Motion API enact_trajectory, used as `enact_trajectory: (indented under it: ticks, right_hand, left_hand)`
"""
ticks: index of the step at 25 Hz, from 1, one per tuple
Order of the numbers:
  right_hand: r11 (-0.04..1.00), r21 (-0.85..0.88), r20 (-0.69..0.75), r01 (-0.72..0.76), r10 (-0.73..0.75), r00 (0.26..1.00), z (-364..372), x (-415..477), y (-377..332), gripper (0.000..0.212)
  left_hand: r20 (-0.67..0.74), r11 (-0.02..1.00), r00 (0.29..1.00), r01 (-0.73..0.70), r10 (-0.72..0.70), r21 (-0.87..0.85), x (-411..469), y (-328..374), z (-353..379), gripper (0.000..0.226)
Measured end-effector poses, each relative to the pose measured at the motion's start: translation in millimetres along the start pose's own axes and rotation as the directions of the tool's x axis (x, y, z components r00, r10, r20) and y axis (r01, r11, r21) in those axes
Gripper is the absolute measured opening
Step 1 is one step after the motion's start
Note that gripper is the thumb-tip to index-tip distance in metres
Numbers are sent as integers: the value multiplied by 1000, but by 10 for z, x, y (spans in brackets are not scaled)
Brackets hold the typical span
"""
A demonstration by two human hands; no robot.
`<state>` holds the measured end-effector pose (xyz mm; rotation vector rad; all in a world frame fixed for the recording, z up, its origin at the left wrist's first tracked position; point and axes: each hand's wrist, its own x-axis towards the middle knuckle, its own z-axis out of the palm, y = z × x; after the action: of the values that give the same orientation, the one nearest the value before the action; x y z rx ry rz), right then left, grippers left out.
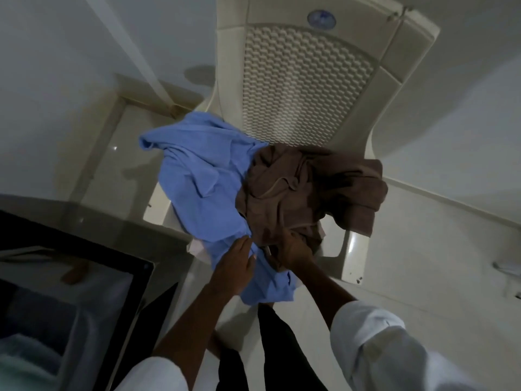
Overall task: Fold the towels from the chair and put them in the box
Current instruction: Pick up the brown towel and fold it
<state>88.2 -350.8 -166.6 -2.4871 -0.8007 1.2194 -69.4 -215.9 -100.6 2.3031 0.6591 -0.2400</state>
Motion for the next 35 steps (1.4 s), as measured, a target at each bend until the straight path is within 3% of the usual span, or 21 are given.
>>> enact_trajectory:
  ticks: [2, 4, 6, 9, 12, 15, 17, 19, 24, 28, 29, 33, 35]
  right_hand:
    - [994, -97, -51, 41, -47, 998, -89, 16, -154, 108]
    - [978, -187, 28, 92, -88, 996, -39, 143, -146, 81]
    - [953, -294, 18, 76, -74, 997, 86, 253, -42, 54]
    - [986, -136, -70, 99, -109, 992, 72, 280, -121, 39]
    - [975, 167, -262, 149, -102, 960, -171, 121, -394, 46]
    - [928, 268, -317, 260, -170, 933, -706, -275, -953, 19]
    - [851, 385, -410, 357, -189, 892, -952, -548, -1301, 18]
    - [801, 381, -544, 461, -209, 813, -1123, -803, -1544, 18]
    - [834, 255, -690, 490, -198, 696, -1545, -1320, -2085, 18]
    - [862, 129, -813, 489, -190, 550, -1816, -1738, -2517, 11]
    - [851, 117, -822, 511, -206, 531, -1892, -1857, -2616, 9]
    - [780, 270, -820, 564, -121, 560, -2265, -2242, -3039, 26]
    - [752, 289, -789, 592, -163, 593, -2508, -2430, -3157, 26]
  left_hand:
    - [18, 999, 1000, 13, -12, -31, 110, -33, 78, 64]
    - [-5, 995, 999, 52, -53, -87, 175, -58, 160, 65]
    - [-44, 992, 997, 51, -56, -114, 184, -115, 189, 62]
    - [-106, 995, 994, 11, -21, -94, 140, -188, 121, 51]
    - [-137, 993, 990, 7, -22, -114, 178, -64, -106, 50]
    - [-172, 968, 984, -89, 49, -234, 296, 261, -522, 52]
    - [-152, 930, 983, -152, 106, -336, 347, 515, -827, 39]
    - [-113, 897, 990, -125, 85, -423, 294, 751, -1116, 21]
    - [-142, 816, 983, 12, -115, -578, -27, 1260, -1564, 36]
    - [-272, 719, 954, -99, -128, -688, -173, 1535, -2111, 13]
    - [-289, 717, 951, -123, -114, -687, -198, 1557, -2250, 21]
    - [-271, 806, 960, -221, 78, -549, -370, 1628, -2757, 32]
    - [-319, 791, 945, -250, 74, -558, -442, 1735, -3058, 36]
